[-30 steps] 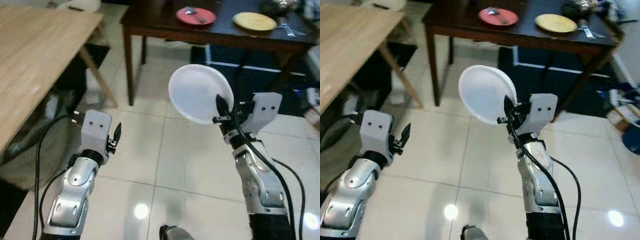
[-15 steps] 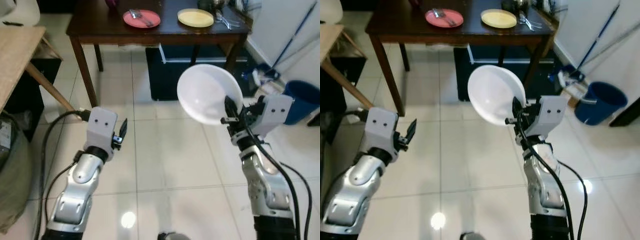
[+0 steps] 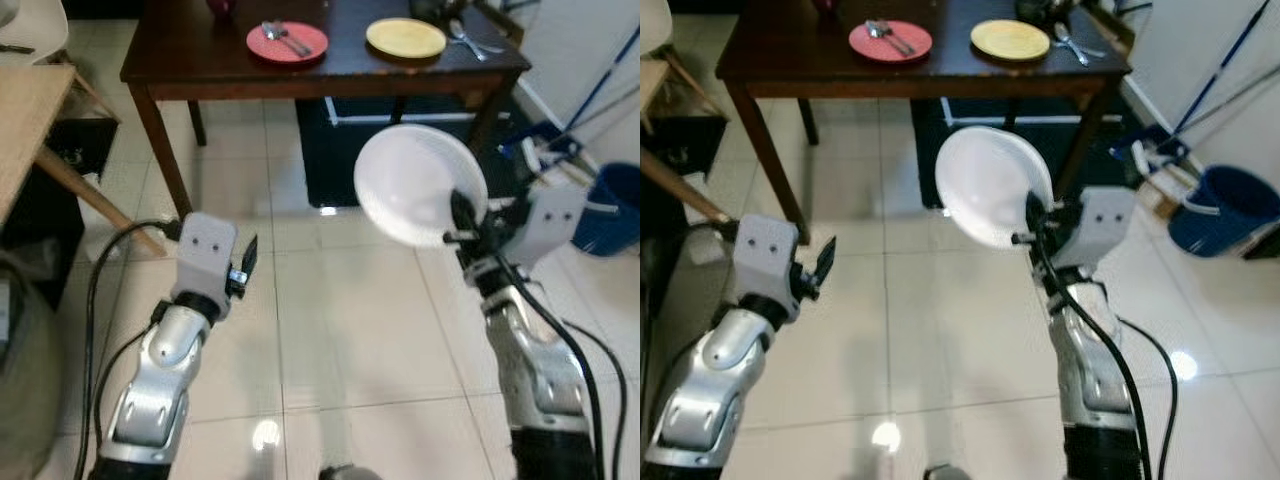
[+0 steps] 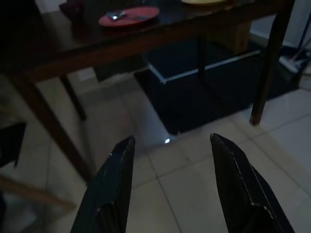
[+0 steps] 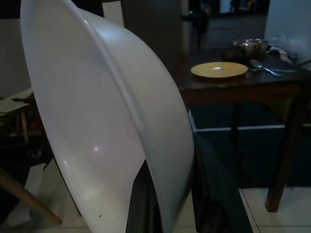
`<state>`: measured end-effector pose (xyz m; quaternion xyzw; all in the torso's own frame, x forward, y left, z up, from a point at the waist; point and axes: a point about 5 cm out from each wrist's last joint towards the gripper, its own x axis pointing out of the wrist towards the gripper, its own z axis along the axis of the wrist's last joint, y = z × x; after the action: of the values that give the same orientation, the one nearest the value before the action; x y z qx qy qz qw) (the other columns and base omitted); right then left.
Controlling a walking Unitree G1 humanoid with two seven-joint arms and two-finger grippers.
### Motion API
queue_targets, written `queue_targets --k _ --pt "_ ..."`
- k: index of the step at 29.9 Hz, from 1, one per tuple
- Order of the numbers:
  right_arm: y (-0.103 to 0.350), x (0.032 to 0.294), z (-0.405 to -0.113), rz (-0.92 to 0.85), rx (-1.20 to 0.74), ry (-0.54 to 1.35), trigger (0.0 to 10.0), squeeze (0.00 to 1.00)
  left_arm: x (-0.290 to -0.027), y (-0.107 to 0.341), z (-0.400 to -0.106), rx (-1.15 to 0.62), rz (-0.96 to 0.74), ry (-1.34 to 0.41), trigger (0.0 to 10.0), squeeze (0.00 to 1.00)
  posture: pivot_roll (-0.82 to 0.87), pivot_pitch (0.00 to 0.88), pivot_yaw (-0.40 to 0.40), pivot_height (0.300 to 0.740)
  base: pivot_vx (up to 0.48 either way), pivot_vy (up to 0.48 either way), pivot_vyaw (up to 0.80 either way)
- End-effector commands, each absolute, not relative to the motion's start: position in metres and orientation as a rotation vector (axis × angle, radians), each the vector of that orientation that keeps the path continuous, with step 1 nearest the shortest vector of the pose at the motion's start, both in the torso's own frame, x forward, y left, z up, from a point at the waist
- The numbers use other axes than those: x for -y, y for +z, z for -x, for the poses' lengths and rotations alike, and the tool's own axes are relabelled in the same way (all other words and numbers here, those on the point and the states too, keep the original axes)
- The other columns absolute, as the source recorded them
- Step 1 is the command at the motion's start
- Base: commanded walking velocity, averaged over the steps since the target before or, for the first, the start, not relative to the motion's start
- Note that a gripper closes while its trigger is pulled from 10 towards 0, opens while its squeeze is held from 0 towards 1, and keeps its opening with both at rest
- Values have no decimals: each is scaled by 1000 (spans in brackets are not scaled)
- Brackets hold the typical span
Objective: Setting the table
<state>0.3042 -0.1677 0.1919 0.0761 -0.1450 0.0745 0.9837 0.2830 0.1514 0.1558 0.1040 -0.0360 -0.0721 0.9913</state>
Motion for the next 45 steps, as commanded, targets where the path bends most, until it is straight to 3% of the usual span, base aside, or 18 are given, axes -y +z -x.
queue_targets --k 1,5,21,33,45 --pt "191 173 -302 -154 291 133 10000 0 -149 154 -282 69 -214 -155 10000 0 -99 54 36 740 480 0 -781" --pt "191 173 -302 -153 290 130 10000 0 -149 154 -283 69 -215 -157 10000 0 -99 54 39 740 480 0 -719" --pt "191 173 -304 -149 290 130 10000 0 -149 154 -284 71 -221 -148 10000 0 -100 48 44 740 480 0 0" --pt "192 173 -305 -161 291 130 10000 0 -150 155 -285 73 -226 -148 10000 0 -97 41 48 740 480 0 733" --pt "192 177 -305 -184 295 103 10000 0 -149 155 -285 74 -227 -154 10000 0 -98 44 52 740 480 0 0"
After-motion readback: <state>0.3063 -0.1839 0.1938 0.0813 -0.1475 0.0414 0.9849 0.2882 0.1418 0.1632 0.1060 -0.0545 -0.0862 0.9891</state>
